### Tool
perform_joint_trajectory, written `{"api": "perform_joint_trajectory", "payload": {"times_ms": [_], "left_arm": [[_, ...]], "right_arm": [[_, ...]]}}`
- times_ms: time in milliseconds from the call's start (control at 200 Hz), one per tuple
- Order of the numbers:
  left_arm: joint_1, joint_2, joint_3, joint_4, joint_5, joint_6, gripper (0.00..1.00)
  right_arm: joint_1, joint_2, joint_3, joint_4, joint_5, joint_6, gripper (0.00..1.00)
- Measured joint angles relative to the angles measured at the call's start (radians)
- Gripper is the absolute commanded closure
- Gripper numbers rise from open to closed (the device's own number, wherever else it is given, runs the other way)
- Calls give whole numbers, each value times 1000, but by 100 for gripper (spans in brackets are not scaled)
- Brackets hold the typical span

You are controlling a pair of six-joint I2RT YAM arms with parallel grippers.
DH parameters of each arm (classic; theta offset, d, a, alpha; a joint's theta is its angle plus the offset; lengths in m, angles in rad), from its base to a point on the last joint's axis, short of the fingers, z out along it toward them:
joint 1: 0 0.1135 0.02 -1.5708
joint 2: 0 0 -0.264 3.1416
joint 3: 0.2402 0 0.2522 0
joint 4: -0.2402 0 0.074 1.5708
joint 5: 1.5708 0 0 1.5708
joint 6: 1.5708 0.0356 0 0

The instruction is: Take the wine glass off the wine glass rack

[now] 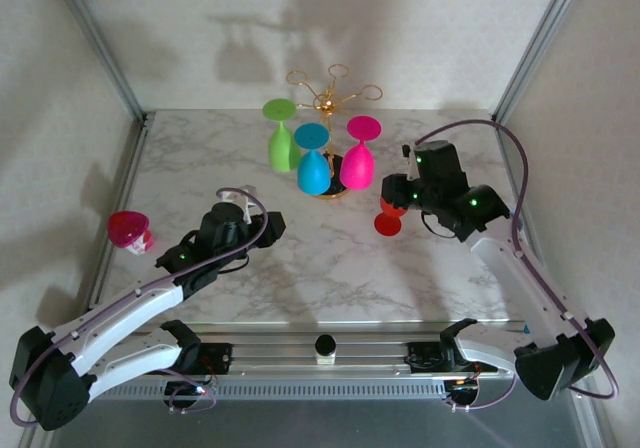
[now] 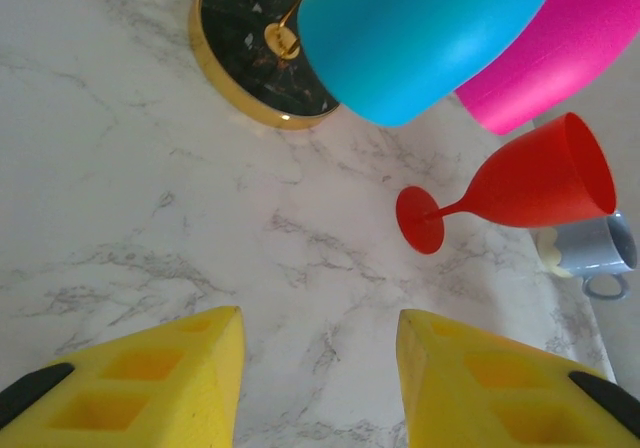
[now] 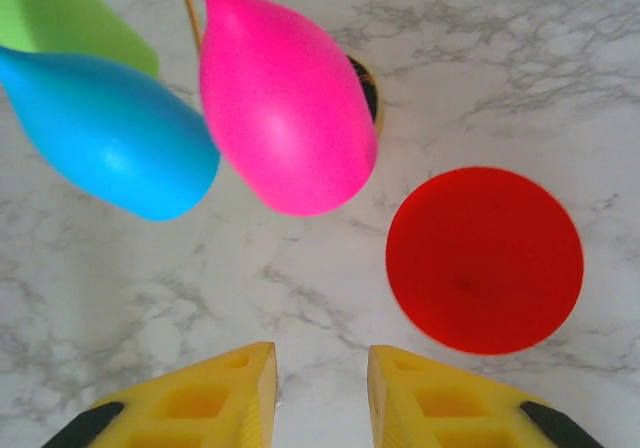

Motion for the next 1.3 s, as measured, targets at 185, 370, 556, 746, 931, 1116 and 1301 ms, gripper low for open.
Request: {"api": "perform_joint_trajectory", "payload": {"times_ms": [185, 370, 556, 746, 931, 1116, 1301], "left_arm": [[0, 2, 33, 17, 0, 7, 55], [0, 29, 59, 47, 8, 11, 55], [0, 37, 92, 63, 7, 26, 55], [0, 52, 108, 72, 7, 29, 55], [0, 57, 110, 72, 7, 29, 55], [0, 62, 115, 72, 4, 29, 56], [0, 64, 117, 72, 0, 30, 55]], "right_arm": [[0, -34, -20, 50, -84, 68, 54], [-1, -35, -20, 113, -133, 113, 43], [-26, -42, -44, 217, -183, 172, 38], [-86, -47, -117, 357, -237, 262, 37], [-131, -29, -133, 467, -283, 328, 35], [-141, 14, -133, 539, -309, 361, 36], [-159, 70, -132, 596, -330, 396, 43]]}}
